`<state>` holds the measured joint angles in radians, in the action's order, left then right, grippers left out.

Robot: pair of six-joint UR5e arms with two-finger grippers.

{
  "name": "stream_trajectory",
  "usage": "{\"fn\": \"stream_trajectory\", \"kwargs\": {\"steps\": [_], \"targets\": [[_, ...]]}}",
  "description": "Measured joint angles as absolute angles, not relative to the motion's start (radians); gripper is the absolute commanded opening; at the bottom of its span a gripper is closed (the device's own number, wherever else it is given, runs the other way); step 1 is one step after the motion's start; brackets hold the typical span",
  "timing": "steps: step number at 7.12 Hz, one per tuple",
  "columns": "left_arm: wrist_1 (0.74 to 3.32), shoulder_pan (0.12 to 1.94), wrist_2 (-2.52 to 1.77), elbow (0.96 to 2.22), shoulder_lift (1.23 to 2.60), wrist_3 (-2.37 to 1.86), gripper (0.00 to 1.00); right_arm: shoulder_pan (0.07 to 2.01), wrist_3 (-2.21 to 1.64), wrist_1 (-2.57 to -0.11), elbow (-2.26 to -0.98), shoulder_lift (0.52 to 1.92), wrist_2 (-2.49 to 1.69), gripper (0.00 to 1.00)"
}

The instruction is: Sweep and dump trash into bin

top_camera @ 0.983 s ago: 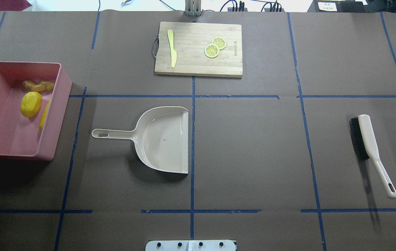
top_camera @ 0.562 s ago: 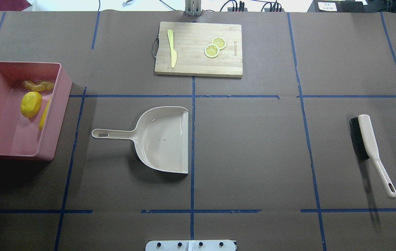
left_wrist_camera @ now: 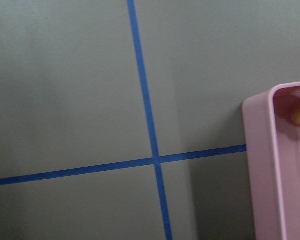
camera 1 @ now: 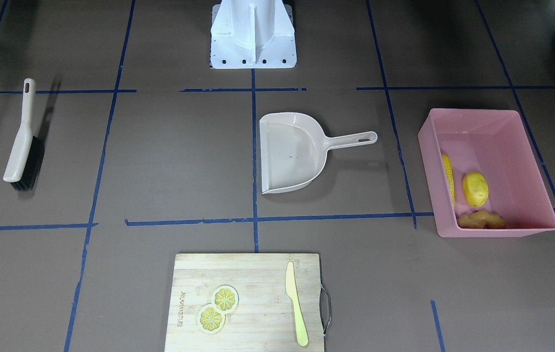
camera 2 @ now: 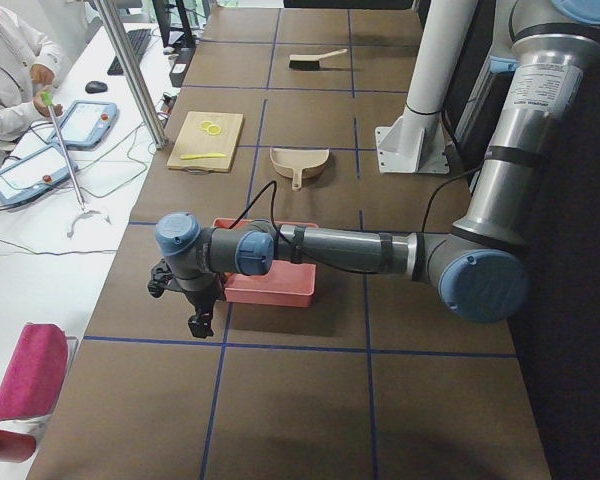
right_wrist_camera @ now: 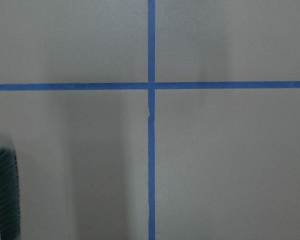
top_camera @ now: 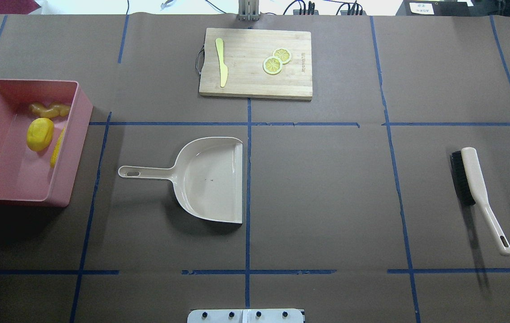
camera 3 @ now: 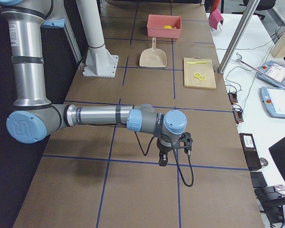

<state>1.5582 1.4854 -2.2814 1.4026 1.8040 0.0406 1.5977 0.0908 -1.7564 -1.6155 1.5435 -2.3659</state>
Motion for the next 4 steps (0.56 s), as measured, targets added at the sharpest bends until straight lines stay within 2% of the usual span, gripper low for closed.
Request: {"fn": "stream_trajectory", "kwargs": {"steps": [4], "targets": [[1.553,1.478,-2.282,1.402,1.8,0.041,1.0,1.597,0.089,-1.755,-1.615,1.543,-2.368,1.0]]}}
